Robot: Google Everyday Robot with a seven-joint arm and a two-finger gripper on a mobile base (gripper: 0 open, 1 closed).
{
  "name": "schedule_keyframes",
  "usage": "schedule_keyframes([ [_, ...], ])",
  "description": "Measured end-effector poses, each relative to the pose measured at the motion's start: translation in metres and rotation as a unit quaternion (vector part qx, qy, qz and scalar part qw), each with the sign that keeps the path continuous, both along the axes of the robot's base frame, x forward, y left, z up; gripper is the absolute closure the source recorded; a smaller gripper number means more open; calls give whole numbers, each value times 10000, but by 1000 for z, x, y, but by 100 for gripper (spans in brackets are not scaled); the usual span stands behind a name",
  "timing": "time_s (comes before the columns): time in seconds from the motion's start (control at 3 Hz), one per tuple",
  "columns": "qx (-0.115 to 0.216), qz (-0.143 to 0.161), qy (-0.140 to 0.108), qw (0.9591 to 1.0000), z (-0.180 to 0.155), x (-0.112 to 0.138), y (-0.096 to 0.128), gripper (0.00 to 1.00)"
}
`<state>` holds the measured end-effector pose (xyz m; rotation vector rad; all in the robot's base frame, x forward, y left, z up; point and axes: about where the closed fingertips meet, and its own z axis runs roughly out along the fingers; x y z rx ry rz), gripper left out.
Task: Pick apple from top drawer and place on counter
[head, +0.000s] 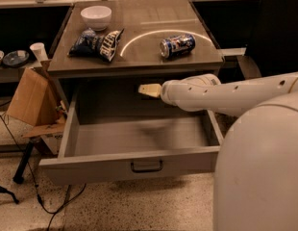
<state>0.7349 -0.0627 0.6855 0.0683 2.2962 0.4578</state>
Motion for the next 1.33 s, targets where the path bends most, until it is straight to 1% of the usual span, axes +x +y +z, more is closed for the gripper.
schedule_keyframes([
  [0.33,4,-57,-105,9999,-1,10,4,0],
  [0.67,32,-183,-239,9995,0,22,7,0],
  [1.0,10,-349,-364,9987,2,28,5,0],
  [1.33,-105,-573,-500,9970,6,26,-3,0],
])
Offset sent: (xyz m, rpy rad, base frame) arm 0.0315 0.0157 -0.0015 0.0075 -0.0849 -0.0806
